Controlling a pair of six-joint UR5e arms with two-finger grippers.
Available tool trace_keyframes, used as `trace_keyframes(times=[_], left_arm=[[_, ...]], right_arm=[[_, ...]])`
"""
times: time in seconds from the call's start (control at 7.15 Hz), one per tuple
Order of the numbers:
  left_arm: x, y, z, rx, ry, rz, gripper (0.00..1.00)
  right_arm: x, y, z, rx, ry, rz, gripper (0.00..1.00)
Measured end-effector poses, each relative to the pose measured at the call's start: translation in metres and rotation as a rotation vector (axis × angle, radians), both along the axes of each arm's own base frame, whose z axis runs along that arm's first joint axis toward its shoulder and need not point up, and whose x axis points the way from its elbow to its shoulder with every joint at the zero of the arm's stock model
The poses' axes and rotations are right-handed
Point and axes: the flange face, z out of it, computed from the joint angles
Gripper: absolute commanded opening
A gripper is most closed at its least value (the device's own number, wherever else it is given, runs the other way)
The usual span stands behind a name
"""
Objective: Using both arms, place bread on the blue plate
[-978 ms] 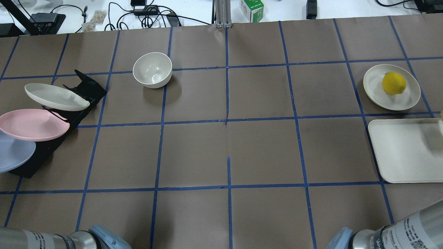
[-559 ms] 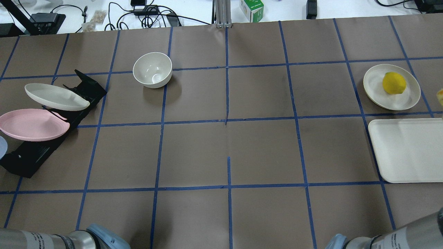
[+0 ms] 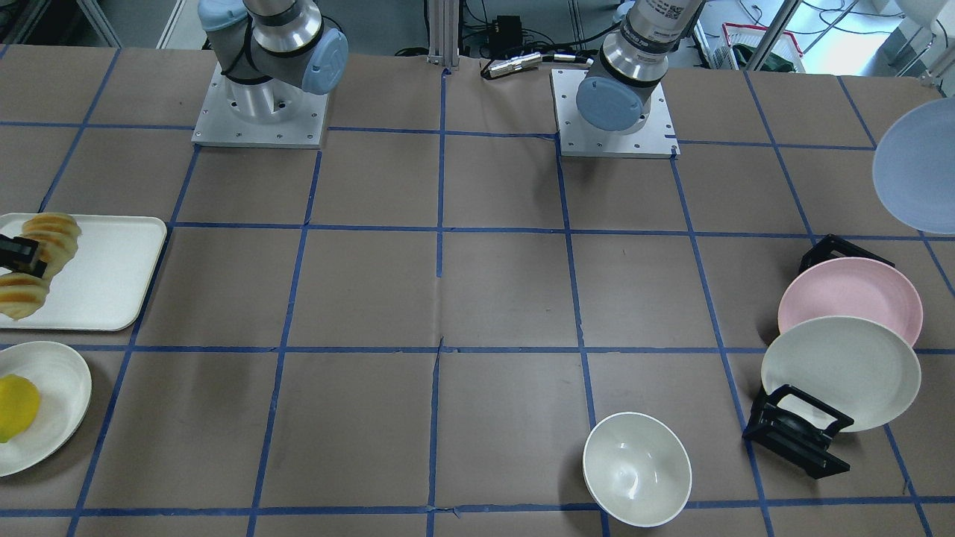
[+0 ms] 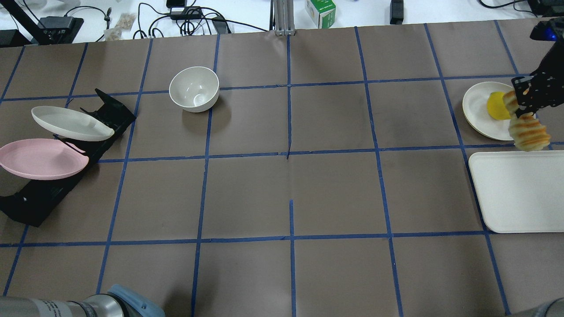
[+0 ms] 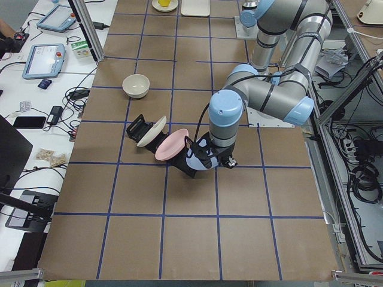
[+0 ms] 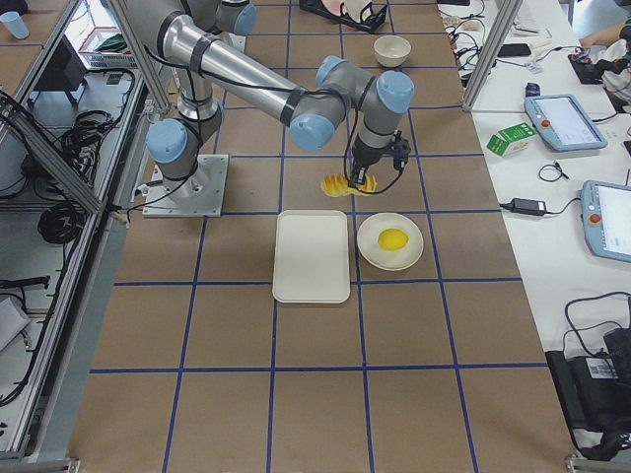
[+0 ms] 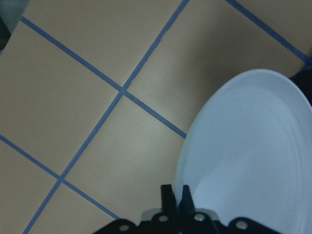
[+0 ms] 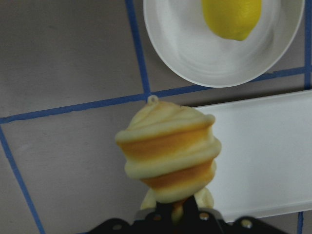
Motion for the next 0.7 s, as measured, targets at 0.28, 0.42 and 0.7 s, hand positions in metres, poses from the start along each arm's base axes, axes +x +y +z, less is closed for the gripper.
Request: trace_keyframes(times=[0.28,0.42,0.7], left_arm=[[-0.090,-0.075,-0.004,-0.086,0.131,-0.173,0.00],[-0.149,-0.118,-0.019,-0.140,0.215,-0.266,0.00],[-0.250,-0.178,-0.075,-0.237,0.349,-0.400,0.00]], right_arm=[[0.045,-0.002,0.008,-0.013,-0.046,-0.016,0.00],[0.057,0.000,0.013,-0.017,-0.065,-0.029,0.00],[0.083,0.002,0.018,-0.018,-0.070,-0.019,0.00]])
